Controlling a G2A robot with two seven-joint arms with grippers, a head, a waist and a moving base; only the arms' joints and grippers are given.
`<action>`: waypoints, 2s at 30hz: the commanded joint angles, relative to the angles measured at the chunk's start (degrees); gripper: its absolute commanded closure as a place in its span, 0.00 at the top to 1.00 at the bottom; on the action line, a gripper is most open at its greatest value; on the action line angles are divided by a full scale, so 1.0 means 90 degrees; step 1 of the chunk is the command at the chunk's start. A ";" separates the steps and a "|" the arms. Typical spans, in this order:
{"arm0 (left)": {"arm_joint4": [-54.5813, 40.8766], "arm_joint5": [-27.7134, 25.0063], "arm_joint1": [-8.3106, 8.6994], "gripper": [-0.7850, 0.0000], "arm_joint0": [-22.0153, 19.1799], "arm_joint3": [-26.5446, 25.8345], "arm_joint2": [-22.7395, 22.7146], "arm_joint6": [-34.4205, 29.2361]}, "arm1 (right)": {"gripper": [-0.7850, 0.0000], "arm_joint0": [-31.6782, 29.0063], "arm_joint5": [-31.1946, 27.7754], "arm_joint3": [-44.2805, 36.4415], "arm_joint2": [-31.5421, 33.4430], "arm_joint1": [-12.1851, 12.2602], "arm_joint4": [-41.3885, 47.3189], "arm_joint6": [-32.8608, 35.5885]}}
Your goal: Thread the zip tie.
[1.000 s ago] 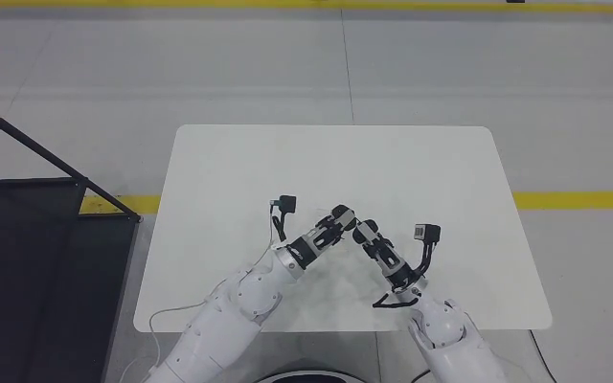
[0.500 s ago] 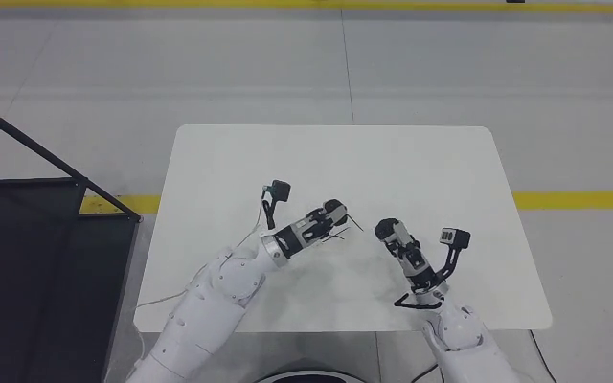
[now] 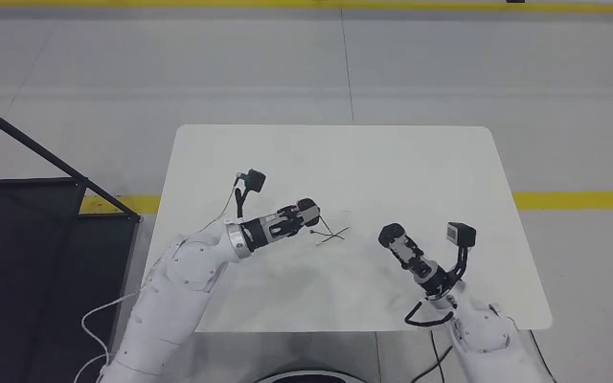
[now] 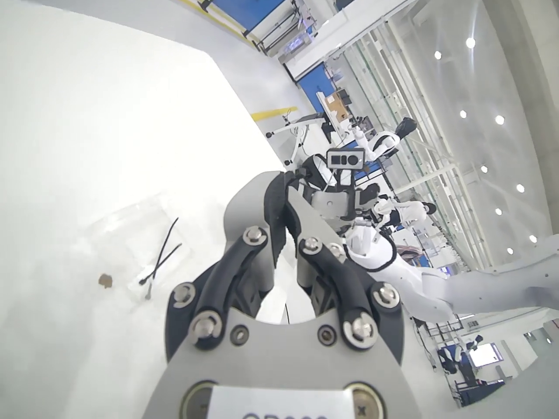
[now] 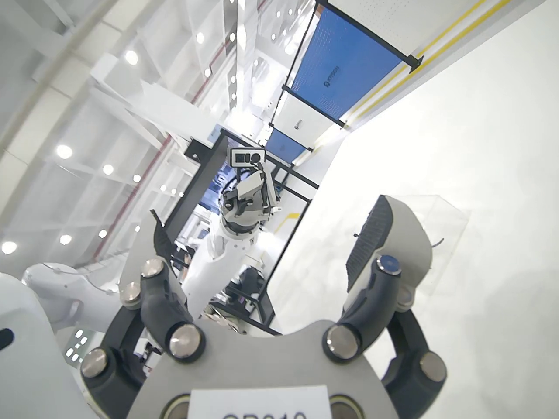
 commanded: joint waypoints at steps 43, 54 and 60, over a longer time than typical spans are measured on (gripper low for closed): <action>-0.0374 -0.0064 0.0433 0.00 -0.0448 0.0358 -0.0925 -0.2126 | 1.00 -0.0180 0.4546 -0.2147 -0.2051 -0.0217 -0.8573 -0.1608; 0.0040 0.0347 0.0452 0.00 -0.0399 0.0589 -0.1107 -0.0370 | 1.00 0.0461 0.5273 -0.1706 -0.3421 -0.0453 -1.1023 -0.0658; 0.0007 0.0331 0.0466 0.00 -0.0367 0.0744 -0.1056 -0.0152 | 1.00 0.0685 0.5586 -0.1486 -0.3986 -0.0606 -1.1828 -0.0295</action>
